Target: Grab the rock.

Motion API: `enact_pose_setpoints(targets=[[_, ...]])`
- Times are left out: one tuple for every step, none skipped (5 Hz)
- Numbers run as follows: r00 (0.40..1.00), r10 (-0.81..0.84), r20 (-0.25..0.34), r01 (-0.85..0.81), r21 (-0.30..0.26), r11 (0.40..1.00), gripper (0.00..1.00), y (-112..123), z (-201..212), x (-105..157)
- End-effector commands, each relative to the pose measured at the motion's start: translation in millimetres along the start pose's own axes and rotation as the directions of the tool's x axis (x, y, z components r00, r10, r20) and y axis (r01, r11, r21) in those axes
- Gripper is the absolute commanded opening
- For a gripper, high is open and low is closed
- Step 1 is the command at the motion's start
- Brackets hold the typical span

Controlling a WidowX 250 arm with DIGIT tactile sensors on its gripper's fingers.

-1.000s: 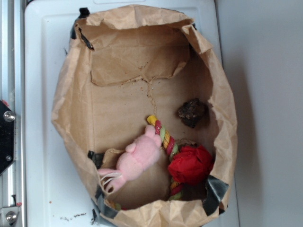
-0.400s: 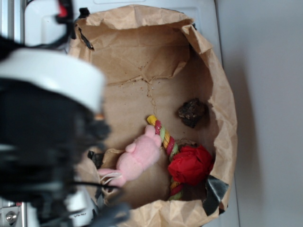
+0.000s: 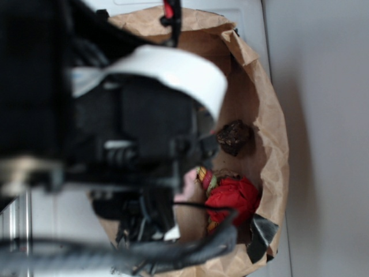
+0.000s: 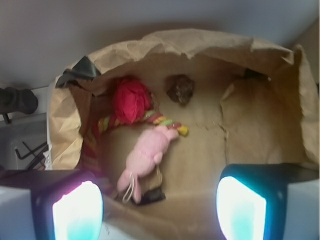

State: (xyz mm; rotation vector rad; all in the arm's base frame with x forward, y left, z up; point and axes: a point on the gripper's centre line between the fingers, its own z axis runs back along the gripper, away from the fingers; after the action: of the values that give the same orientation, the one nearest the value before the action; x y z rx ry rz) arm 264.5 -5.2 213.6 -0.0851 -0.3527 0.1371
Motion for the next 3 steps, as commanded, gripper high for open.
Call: enact_pose_setpoints(targets=[[0.997,-0.025,0.070,0.019,0.083,0.996,1.00,25,-35,21],[0.997,-0.035,0.075,0.029,0.083,0.996,1.00,30,-56,26],[0.997,-0.028,0.073,0.020,0.116,0.993,1.00,40,-72,31]])
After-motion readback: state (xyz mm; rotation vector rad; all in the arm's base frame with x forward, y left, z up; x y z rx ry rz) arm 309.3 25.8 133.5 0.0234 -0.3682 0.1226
